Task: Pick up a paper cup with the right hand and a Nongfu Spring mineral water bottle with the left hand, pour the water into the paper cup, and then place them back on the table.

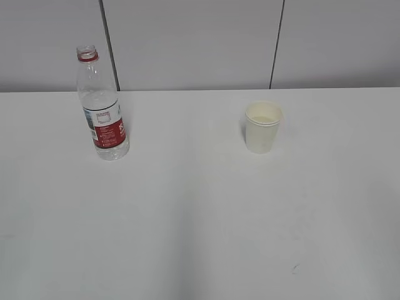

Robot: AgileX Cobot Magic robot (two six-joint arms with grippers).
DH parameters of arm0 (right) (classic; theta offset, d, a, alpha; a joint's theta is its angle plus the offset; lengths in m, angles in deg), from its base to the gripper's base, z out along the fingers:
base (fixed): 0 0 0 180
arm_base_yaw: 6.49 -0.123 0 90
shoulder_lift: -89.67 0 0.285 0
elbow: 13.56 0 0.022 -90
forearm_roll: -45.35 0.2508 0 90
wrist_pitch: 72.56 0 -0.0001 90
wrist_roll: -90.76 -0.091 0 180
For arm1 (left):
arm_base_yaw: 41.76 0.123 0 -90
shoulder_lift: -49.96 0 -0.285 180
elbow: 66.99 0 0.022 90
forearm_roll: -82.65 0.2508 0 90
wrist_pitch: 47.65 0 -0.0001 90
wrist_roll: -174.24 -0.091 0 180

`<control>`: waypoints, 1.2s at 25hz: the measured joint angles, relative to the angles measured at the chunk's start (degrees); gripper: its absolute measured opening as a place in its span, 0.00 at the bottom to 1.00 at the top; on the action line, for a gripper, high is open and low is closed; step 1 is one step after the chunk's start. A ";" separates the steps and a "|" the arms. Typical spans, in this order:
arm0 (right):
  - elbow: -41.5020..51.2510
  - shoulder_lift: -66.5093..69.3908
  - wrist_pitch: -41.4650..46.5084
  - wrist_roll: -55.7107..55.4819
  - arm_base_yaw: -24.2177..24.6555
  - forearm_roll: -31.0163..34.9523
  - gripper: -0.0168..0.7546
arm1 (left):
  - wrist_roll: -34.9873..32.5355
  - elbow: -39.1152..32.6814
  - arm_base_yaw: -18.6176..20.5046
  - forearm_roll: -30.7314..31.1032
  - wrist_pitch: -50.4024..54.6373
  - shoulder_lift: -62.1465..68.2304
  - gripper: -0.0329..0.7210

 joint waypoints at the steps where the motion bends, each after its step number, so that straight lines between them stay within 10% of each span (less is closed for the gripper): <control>1: 0.97 -1.21 -0.69 0.91 0.00 0.00 0.79 | -0.31 -0.41 0.00 -0.65 0.00 0.00 0.77; 30: 7.68 -13.20 -4.17 5.80 0.00 0.61 0.79 | -2.65 -10.85 0.00 -6.05 -10.18 0.00 0.77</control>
